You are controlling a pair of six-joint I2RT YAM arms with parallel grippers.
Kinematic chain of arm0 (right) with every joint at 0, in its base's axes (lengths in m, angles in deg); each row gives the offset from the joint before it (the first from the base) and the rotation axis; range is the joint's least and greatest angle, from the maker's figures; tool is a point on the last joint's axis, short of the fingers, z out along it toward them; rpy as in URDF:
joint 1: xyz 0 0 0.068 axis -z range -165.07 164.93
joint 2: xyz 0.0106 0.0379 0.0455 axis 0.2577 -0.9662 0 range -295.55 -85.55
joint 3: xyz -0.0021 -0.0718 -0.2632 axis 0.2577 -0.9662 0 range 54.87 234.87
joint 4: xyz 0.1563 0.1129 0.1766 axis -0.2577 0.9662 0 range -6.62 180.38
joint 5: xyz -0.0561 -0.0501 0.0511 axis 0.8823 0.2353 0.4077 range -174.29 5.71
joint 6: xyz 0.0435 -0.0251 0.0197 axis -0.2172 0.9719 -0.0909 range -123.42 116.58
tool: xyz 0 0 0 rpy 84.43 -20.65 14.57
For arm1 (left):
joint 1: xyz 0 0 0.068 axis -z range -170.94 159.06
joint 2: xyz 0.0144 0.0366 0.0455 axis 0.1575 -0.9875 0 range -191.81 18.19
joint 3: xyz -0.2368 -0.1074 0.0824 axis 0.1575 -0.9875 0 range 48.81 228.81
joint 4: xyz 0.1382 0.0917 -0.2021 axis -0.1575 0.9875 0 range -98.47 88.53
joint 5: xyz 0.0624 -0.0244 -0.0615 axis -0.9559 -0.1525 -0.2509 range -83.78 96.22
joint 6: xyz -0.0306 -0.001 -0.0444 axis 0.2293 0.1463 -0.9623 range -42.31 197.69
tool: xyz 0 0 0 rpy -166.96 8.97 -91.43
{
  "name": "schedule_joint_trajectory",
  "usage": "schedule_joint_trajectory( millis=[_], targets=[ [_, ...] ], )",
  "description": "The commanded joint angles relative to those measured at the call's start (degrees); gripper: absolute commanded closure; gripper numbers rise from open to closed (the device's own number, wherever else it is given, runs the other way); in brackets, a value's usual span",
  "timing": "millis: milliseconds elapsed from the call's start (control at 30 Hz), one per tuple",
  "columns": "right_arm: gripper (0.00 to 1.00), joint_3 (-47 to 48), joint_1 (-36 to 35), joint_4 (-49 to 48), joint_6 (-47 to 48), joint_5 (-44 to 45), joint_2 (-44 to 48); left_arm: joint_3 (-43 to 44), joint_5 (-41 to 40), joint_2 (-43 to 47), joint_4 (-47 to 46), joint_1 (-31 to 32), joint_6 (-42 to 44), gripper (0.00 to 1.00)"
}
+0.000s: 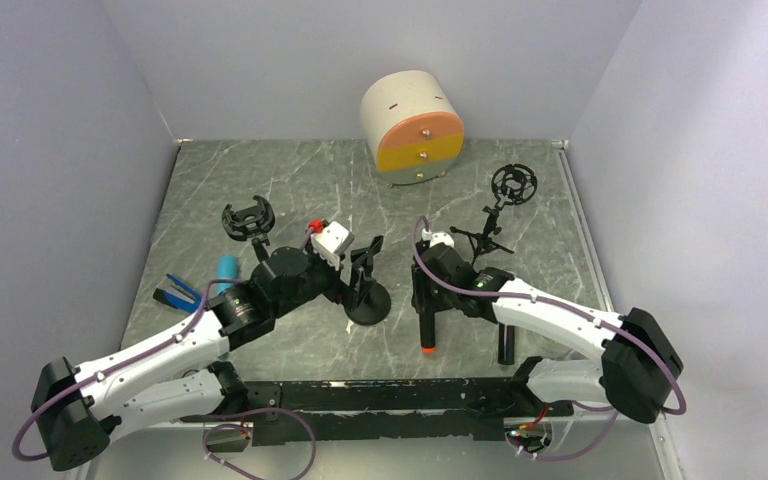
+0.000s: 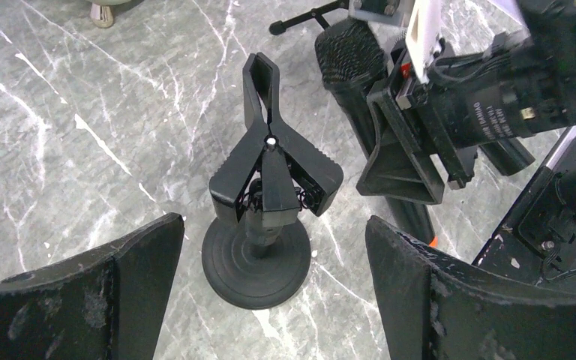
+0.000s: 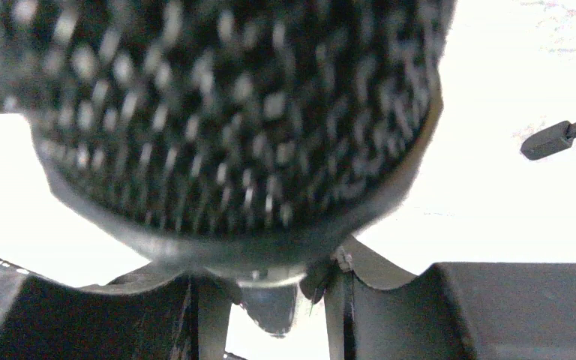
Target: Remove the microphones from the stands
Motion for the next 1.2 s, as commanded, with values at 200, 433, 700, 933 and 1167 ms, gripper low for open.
schedule_joint_trajectory(
  millis=[200,433,700,933,1167],
  targets=[
    [0.58,0.3,0.4,-2.0,-3.4,1.8,-6.3,3.0,-4.0,4.4,4.2,-0.1,-2.2,0.06],
    [0.53,4.6,0.4,-0.2,-6.7,8.4,-13.1,3.0,-4.6,5.2,4.4,-0.1,-2.1,0.06],
    [0.41,5.1,0.4,-2.9,-8.5,8.2,-15.4,0.9,-8.9,9.9,3.8,-0.1,-2.5,0.06],
    [0.52,1.2,0.7,-9.9,-11.8,4.0,-11.0,0.0,-10.7,12.9,4.2,-0.1,-2.3,0.06],
    [0.49,3.7,0.9,-9.9,-12.7,4.7,-11.0,1.1,-7.5,12.4,4.2,-0.1,-0.7,0.06]
  ],
)
